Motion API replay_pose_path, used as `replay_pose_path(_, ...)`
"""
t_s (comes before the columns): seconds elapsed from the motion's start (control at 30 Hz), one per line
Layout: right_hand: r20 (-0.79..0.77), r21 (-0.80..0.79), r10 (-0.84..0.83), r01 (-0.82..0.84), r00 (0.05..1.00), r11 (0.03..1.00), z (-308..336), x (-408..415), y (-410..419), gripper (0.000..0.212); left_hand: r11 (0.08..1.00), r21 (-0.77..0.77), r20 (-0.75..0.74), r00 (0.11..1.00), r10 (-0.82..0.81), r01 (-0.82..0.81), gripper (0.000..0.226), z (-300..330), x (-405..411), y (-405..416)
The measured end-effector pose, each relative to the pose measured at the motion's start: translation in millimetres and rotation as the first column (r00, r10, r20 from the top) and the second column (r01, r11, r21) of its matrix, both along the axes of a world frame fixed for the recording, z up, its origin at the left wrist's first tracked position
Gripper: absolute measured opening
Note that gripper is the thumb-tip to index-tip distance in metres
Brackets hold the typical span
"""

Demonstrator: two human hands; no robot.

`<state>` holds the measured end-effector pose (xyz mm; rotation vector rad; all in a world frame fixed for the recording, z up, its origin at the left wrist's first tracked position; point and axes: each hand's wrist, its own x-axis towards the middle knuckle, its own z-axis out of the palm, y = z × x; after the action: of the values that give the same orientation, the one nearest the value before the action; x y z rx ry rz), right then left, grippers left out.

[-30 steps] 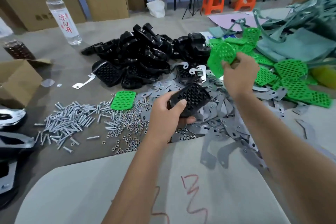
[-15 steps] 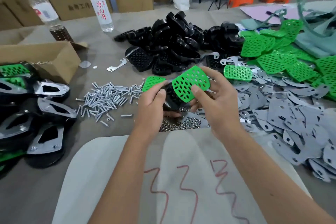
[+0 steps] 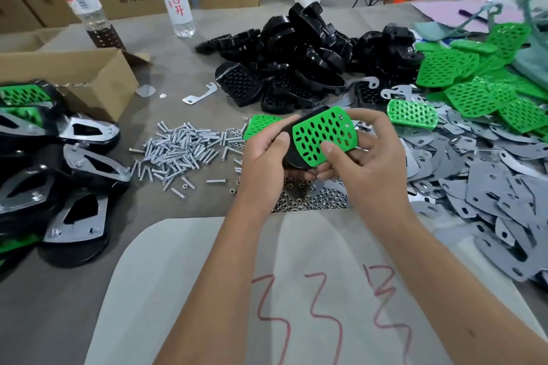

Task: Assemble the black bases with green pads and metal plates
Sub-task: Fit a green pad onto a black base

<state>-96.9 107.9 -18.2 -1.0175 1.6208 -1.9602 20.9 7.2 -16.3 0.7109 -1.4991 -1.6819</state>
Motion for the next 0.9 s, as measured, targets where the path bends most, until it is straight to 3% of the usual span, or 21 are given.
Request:
replay_pose_path(0.13,0.026,-0.035,-0.063,0.064,0.998,0.997,-2,0,-1,0.044,1.000,-0.010,0.003,1.000,0.007,-0.007,0.038,-1,0,0)
replay_pose_path(0.23,0.121,-0.112,-0.097,0.111,0.988,0.988,1,-6,1,0.028,1.000,0.021,-0.018,1.000,0.009,-0.009,0.039,-3,-2,-2)
replay_pose_path(0.3,0.219,-0.203,0.023,0.022,0.975,0.979,6,-11,4,0.020,1.000,0.030,-0.016,1.000,0.009,-0.008,0.039,-4,-2,-3)
replay_pose_path(0.43,0.363,-0.246,0.196,-0.109,0.911,0.963,13,-16,8,0.049,0.999,0.027,0.000,1.000,0.025,-0.025,0.038,-5,-4,-5)
replay_pose_path(0.67,0.503,-0.223,0.294,-0.206,0.813,0.953,15,-23,8,0.036,0.996,0.006,0.030,0.995,0.091,-0.091,0.021,-6,-8,-5)
replay_pose_path(0.77,0.338,-0.085,0.151,-0.129,0.929,0.988,9,-22,5,0.006,0.995,-0.038,0.041,0.994,0.098,-0.096,0.024,-5,-9,-5)
replay_pose_path(0.83,0.131,-0.027,0.096,-0.093,0.987,0.995,2,-21,4,0.023,0.994,-0.054,0.047,0.994,0.101,-0.098,0.027,-5,-9,-5)
replay_pose_path(0.9,0.066,-0.001,0.110,-0.110,0.992,0.994,1,-20,4,0.035,0.993,-0.063,0.055,0.993,0.106,-0.103,0.030,-5,-8,-3)
